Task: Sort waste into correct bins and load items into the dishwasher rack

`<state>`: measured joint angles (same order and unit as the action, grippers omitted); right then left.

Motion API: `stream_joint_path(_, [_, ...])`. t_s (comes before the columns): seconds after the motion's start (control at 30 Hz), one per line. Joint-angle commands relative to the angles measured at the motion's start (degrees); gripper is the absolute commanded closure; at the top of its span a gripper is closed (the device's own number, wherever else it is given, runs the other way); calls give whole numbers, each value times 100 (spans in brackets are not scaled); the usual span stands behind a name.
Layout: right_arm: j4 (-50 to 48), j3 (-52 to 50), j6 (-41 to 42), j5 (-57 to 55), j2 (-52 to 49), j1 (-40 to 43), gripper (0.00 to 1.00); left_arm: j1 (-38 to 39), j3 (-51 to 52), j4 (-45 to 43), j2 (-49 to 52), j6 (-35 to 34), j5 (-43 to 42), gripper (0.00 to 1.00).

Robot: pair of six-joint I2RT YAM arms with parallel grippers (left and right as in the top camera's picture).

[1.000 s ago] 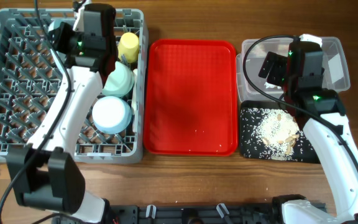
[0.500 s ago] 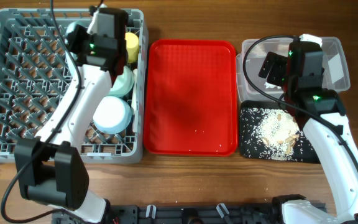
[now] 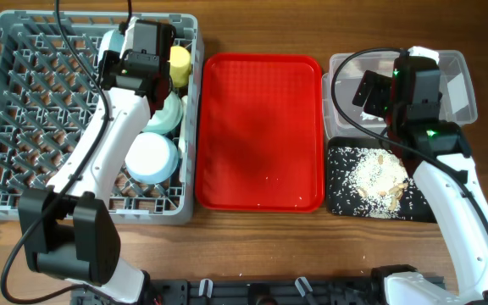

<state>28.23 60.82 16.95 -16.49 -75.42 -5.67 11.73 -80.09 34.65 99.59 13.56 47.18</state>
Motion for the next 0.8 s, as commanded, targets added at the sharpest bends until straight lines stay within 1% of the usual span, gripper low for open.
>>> stream_joint_path(0.0, [-13, 68, -42, 52, -57, 28, 0, -28, 31, -109, 50, -330, 9, 57])
stream_joint_path(0.1, [-13, 68, -42, 55, -57, 28, 0, -28, 22, -280, -11, -927, 103, 53])
stream_joint_path(0.13, [-13, 68, -42, 52, -57, 28, 0, -28, 20, -302, -37, -1080, 76, 53])
stream_joint_path(0.27, [-13, 68, -42, 55, -57, 28, 0, -28, 20, -295, -184, -1154, -570, 51])
stream_joint_path(0.33, [-13, 68, -42, 52, -57, 28, 0, -35, 20, -291, -295, -1484, -603, 51])
stream_joint_path(0.37, [-13, 68, -42, 55, -57, 28, 0, -52, 20, -295, -391, -1803, -619, 50])
stream_joint_path(0.4, [-15, 68, -42, 55, -57, 28, 0, -87, 20, -267, -529, -2105, -925, 48])
stream_joint_path(0.43, [-11, 68, -42, 55, -57, 28, 0, -133, 20, -221, -662, -2186, -1436, 48])
stream_joint_path(0.5, [-13, 68, -44, 52, -57, 28, 0, -240, 20, -107, -914, -2472, -2531, 43])
stream_joint_path(0.57, [-13, 68, -42, 55, -57, 28, 0, -533, 20, -35, -1274, -2876, -4411, 36])
stream_joint_path(0.63, [-13, 68, -44, 52, -57, 28, 0, -859, 20, -111, -1443, -2924, -5914, 28])
stream_joint_path(0.67, [-13, 68, -39, 52, -57, 28, 0, -999, 20, -138, -1482, -2927, -6319, 21])
stream_joint_path(0.7, [-13, 68, -39, 55, -57, 28, 0, -1161, 20, -133, -1521, -2927, -6631, 12])
stream_joint_path(0.73, [-13, 68, -42, 52, -57, 28, 0, -1322, 20, -48, -1537, -2929, -6736, 5])
stream_joint_path(0.77, [-13, 68, -42, 55, -57, 28, 0, -1401, 20, 52, -1539, -2927, -6730, 0])
